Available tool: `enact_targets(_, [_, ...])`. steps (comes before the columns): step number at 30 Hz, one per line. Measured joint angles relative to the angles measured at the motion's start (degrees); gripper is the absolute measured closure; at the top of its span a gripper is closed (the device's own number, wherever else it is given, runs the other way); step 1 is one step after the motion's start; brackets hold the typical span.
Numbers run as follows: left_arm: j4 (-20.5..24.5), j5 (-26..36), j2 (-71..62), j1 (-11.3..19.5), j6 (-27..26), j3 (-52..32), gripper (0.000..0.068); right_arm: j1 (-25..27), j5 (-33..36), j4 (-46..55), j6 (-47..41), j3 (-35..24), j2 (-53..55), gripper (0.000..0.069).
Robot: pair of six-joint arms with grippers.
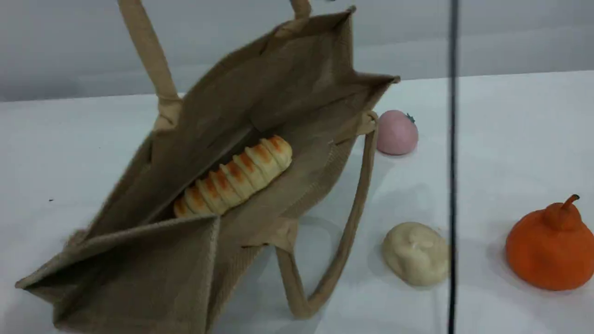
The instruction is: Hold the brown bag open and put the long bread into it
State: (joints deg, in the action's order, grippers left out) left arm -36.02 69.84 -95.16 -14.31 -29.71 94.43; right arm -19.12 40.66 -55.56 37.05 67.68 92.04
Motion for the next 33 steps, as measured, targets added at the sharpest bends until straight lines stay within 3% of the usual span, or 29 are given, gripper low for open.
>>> enact_targets(9, [0.12,-1.28,-5.60,-4.72,0.23,-0.24,0.0595,12.30,14.33,11.14,-6.67,0.00,-12.56,0.0290])
enact_targets(15, [-0.12,-6.43,-10.23,-4.86,0.23,-3.12,0.0595,20.46,20.40,15.53,-9.26,0.00,-21.43,0.0303])
enact_targets(22, [-2.76,-8.84,-15.64,-5.89,0.23,-3.73,0.0582,23.94,25.06,21.46,-13.11,0.06,-32.68,0.0303])
enact_targets(26, [-2.83,-8.82,-17.68,-5.89,0.23,-4.08,0.0526,23.94,27.71,26.57,-16.92,0.11,-39.47,0.0303])
enact_targets(33, [-2.90,-7.95,-19.51,-5.95,0.18,-4.08,0.0362,23.94,29.41,34.40,-21.04,0.11,-49.82,0.0303])
